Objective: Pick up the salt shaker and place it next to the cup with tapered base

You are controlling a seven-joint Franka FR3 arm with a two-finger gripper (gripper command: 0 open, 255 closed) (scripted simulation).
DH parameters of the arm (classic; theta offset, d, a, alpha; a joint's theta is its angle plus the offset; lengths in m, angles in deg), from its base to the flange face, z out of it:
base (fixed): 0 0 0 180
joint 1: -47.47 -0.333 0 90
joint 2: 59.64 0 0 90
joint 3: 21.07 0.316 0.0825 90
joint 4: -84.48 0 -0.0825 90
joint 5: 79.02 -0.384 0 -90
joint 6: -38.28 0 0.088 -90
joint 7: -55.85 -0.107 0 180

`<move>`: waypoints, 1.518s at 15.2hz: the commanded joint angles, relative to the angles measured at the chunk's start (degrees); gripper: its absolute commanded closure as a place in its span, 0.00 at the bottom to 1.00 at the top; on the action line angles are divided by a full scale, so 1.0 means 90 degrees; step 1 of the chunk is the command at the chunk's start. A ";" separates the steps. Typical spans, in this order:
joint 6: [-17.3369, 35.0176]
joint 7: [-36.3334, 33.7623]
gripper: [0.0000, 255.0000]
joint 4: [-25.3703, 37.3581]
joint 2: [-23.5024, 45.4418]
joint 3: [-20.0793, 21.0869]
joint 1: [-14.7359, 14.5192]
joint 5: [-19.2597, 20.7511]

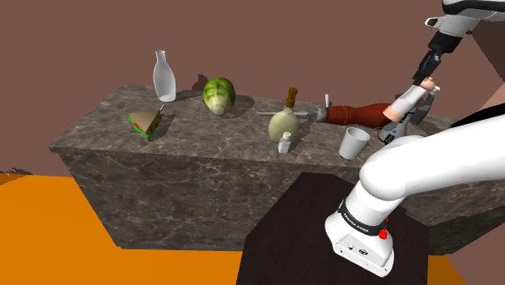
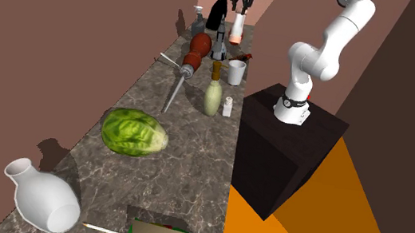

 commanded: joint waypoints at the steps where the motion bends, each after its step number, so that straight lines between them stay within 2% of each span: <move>1: 0.0161 -0.0034 1.00 -0.0198 -0.0046 -0.0036 0.0030 0.0052; 23: 0.1892 -0.0225 1.00 -0.1848 -0.0102 -0.0874 0.0092 0.0619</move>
